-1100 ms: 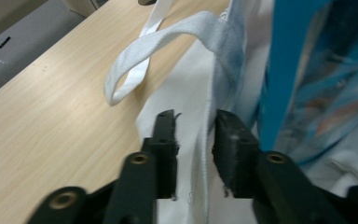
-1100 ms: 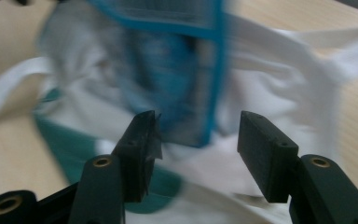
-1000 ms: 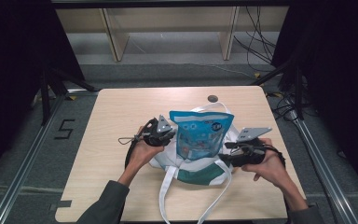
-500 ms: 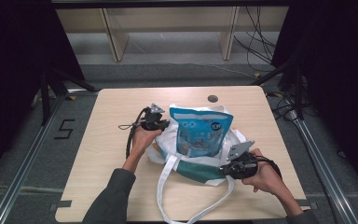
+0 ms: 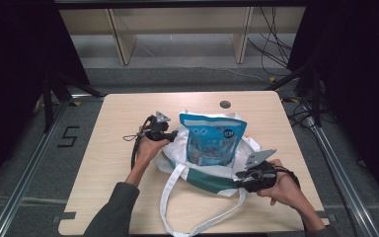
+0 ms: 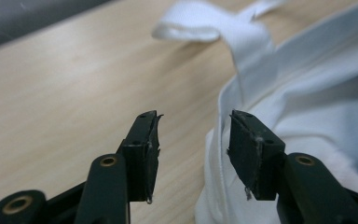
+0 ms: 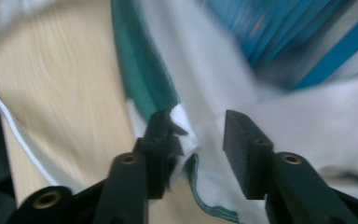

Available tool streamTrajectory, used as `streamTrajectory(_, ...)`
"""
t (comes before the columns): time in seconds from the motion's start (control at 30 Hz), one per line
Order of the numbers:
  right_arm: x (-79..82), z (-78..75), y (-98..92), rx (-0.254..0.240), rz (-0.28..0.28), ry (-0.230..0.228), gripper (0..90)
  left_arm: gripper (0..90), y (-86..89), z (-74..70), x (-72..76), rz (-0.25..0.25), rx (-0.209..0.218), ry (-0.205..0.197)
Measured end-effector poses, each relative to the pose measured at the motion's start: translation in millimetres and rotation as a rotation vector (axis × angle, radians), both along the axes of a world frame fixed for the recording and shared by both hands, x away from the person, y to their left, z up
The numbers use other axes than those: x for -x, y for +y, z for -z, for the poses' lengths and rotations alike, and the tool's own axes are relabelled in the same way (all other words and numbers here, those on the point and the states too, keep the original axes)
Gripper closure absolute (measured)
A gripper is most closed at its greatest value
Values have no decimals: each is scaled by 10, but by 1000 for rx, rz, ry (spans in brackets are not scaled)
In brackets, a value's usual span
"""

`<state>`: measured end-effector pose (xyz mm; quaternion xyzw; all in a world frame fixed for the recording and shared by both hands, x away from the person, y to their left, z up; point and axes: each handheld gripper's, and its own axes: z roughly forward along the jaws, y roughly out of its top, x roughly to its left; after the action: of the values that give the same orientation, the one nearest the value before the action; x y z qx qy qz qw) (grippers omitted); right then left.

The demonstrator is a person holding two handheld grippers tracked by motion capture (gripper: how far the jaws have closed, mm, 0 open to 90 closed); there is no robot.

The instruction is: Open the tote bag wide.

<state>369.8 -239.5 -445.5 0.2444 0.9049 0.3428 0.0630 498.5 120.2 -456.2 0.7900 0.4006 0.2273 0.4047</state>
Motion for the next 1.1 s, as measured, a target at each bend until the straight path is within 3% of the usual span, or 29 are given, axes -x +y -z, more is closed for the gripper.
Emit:
streamTrajectory(0.03, -13, -101, -49, -35, 5, -41, 611, 492, 30, -79, 63, -8, 39, -15)
streamTrajectory(0.07, -19, -204, -90, -71, 32, -44, 608, 504, 56, -150, 121, 15, 63, -40)
streamTrajectory(0.1, -60, -288, -135, -107, 62, -97, 614, 522, 72, -213, 196, 37, 70, -52)
streamTrajectory(0.13, -108, -376, -190, -118, 97, -126, 607, 542, 77, -258, 270, 52, 65, -70)
streamTrajectory(0.2, -213, -459, -270, -152, 166, -169, 587, 625, 70, -296, 418, 92, 85, -68)
streamTrajectory(0.27, -327, -470, -319, -113, 261, -211, 605, 696, 31, -254, 559, 152, 88, -36)
streamTrajectory(0.33, -446, -389, -324, -46, 308, -232, 630, 746, -26, -164, 706, 198, 91, -6)
streamTrajectory(0.37, -521, -325, -324, -23, 294, -245, 633, 758, -55, -117, 767, 222, 96, 8)
streamTrajectory(0.4, -555, -261, -293, -3, 304, -204, 641, 771, -92, -77, 815, 237, 74, 17)
streamTrajectory(0.43, -627, -201, -284, 19, 292, -228, 671, 773, -130, -43, 853, 255, 58, 24)
streamTrajectory(0.5, -713, -122, -250, 26, 306, -214, 814, 780, -191, 0, 900, 282, 34, 30)
streamTrajectory(0.57, -830, -79, -267, 54, 339, -292, 875, 795, -263, 46, 919, 301, -18, 23)
streamTrajectory(0.6, -867, -52, -268, 52, 379, -287, 881, 797, -305, 81, 934, 292, -30, 18)
streamTrajectory(0.67, -983, 48, -272, 60, 397, -305, 886, 816, -368, 158, 948, 311, -82, 21)
streamTrajectory(0.73, -1049, 195, -221, 125, 406, -288, 887, 827, -424, 262, 953, 331, -174, 23)
streamTrajectory(0.77, -1068, 274, -204, 167, 411, -278, 887, 843, -448, 322, 961, 325, -159, 25)
streamTrajectory(0.8, -1083, 349, -199, 189, 416, -273, 887, 855, -438, 354, 958, 324, -180, 30)
streamTrajectory(0.87, -1091, 441, -201, 184, 428, -252, 888, 875, -447, 421, 970, 332, -215, 32)
streamTrajectory(1.03, -1103, 431, -230, 161, 421, -250, 870, 845, -436, 363, 986, 314, -192, 18)
streamTrajectory(1.1, -1095, 374, -265, 106, 459, -240, 761, 817, -417, 256, 1013, 299, -141, -27)
